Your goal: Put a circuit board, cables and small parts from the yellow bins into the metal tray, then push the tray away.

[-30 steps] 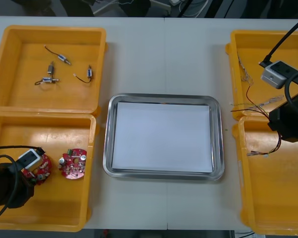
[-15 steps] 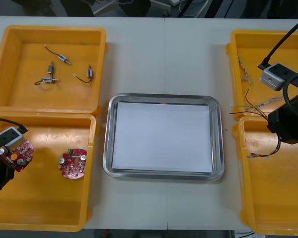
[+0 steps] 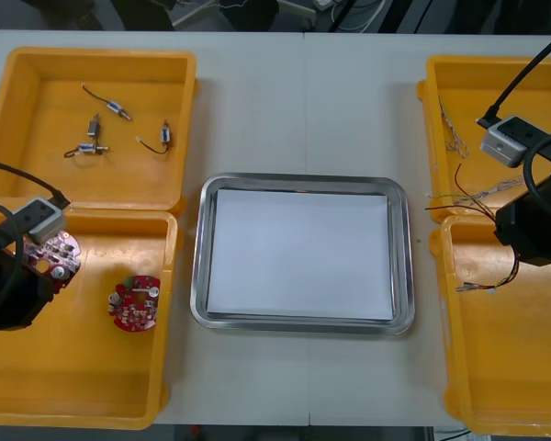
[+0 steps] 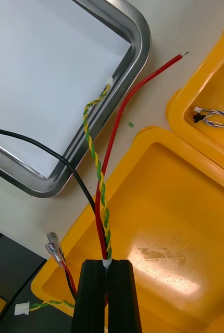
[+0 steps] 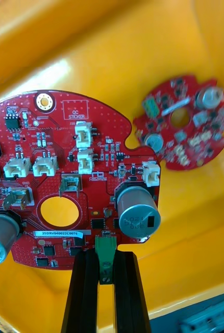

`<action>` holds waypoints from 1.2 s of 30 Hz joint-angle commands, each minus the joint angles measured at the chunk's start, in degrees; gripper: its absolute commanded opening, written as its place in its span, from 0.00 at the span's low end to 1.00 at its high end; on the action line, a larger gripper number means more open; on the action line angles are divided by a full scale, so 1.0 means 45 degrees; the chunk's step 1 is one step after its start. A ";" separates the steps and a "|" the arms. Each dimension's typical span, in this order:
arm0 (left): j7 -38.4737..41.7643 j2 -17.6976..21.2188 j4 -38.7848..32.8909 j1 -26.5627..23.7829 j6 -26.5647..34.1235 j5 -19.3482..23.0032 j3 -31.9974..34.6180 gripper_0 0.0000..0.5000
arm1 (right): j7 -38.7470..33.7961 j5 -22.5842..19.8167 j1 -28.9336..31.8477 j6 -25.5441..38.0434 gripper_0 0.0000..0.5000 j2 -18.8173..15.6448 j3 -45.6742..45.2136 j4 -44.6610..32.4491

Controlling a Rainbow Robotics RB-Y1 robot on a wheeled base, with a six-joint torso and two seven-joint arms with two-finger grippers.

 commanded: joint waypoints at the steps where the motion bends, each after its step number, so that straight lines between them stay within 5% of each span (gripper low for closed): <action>1: 0.1266 -0.0244 -0.0846 -0.1225 0.0380 -0.0059 -0.0746 0.00 | 0.0249 0.0115 -0.0349 0.0097 0.00 0.0212 0.0017 -0.0331; 21: 0.6344 -0.2178 -0.1178 -0.6166 0.1161 -0.2246 -0.6508 0.00 | 0.0307 0.0115 -0.0349 0.0097 0.00 0.0193 0.0036 -0.0487; 36: 0.8161 -0.3916 0.0013 -0.8197 0.1258 -0.3594 -0.9516 0.00 | 0.0307 0.0232 -0.0349 0.0097 0.00 0.0212 0.0017 -0.0448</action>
